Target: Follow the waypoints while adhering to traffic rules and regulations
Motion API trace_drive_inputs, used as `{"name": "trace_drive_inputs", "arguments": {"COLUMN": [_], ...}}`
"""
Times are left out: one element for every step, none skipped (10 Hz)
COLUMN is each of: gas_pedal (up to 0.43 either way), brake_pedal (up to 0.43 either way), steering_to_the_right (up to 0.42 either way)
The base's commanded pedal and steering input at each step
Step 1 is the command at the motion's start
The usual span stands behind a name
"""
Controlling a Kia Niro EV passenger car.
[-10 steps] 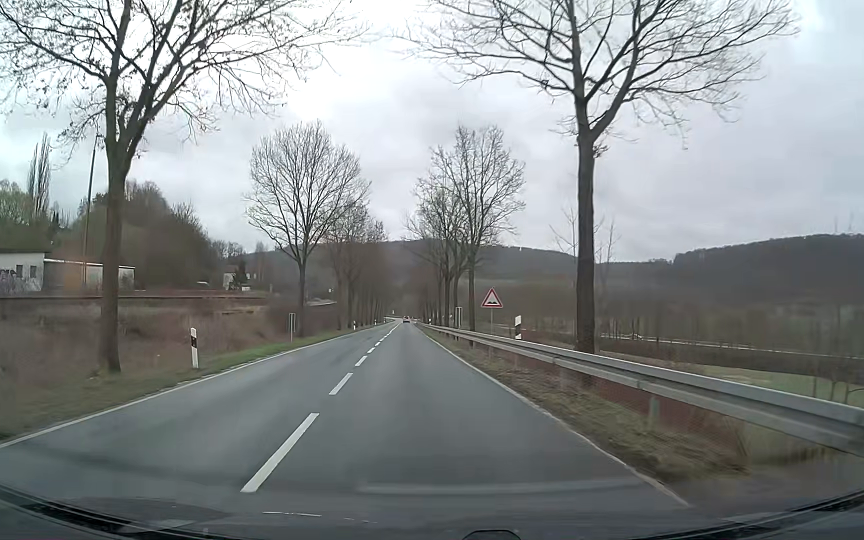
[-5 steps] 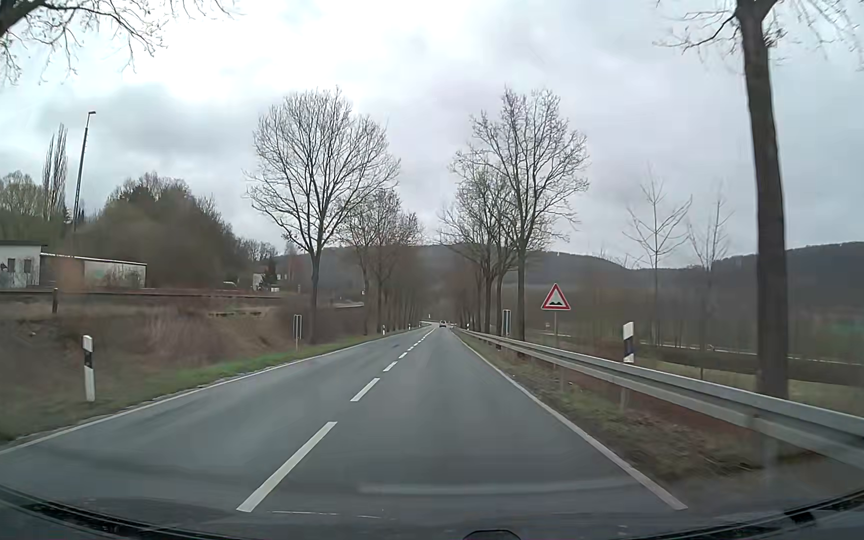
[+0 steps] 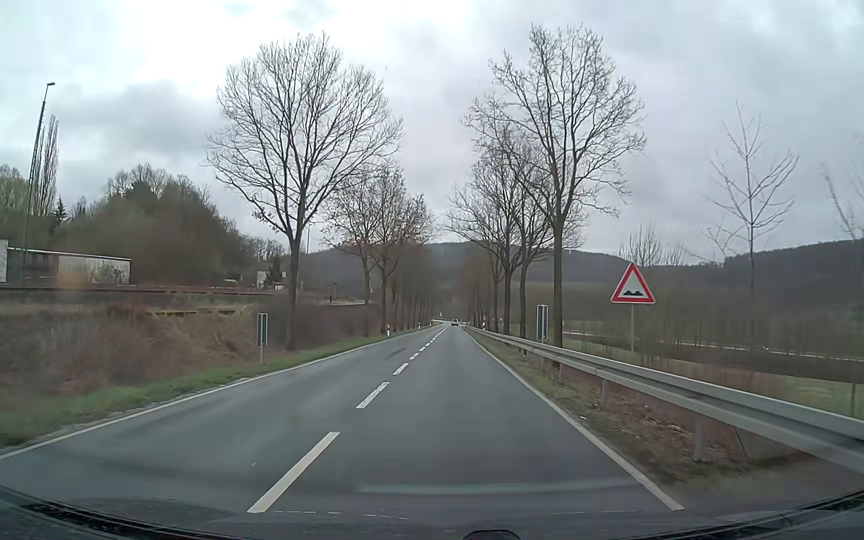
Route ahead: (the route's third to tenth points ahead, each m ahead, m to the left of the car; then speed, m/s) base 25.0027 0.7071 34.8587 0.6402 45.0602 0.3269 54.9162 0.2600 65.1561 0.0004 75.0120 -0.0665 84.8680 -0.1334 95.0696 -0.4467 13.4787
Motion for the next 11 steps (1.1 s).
{"name": "trace_drive_inputs", "arguments": {"gas_pedal": [0.189,0.169,0.150,0.130,0.118,0.118,0.118,0.138,0.150,0.177,0.177], "brake_pedal": [0.000,0.000,0.000,0.000,0.000,0.000,0.000,0.000,0.000,0.000,0.000], "steering_to_the_right": [-0.007,-0.007,-0.004,0.000,0.001,0.001,0.001,0.001,0.000,0.000,0.000]}}
